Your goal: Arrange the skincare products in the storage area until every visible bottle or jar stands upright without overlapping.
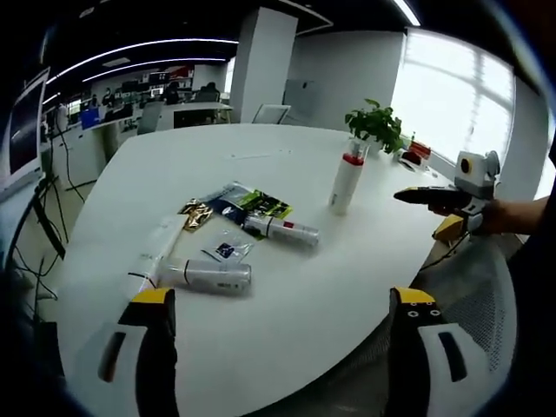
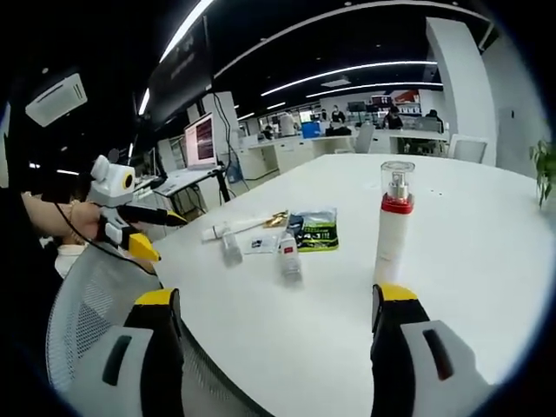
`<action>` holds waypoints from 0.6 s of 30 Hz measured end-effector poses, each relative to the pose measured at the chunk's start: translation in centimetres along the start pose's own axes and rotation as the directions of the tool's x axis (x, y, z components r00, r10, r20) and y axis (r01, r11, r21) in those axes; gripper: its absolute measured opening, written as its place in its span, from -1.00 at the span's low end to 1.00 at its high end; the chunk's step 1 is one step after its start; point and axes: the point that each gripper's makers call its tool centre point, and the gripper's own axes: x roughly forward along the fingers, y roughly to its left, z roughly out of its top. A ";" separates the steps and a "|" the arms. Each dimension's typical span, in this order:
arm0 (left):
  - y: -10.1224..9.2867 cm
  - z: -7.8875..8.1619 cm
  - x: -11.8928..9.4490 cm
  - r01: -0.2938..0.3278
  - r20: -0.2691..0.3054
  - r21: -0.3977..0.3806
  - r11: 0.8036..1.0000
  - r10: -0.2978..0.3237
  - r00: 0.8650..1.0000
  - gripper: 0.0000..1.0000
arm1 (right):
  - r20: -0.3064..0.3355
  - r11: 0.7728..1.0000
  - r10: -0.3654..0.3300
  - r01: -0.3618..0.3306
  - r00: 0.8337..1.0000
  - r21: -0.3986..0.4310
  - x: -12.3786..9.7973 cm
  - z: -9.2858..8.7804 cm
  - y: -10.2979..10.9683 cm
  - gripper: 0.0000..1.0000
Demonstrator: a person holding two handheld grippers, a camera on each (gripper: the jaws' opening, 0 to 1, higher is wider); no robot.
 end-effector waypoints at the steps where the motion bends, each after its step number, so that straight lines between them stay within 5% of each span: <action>1: 0.3 0.1 0.1 -0.003 0.001 0.000 1.000 0.003 1.000 0.91 | 0.000 1.000 0.000 0.000 1.000 0.000 0.0 0.0 0.0 0.81; 18: 6.8 0.8 2.0 -0.062 -0.063 0.018 0.998 0.063 0.996 0.83 | -0.021 1.000 -0.016 0.016 1.000 0.010 0.2 -0.3 -0.5 0.80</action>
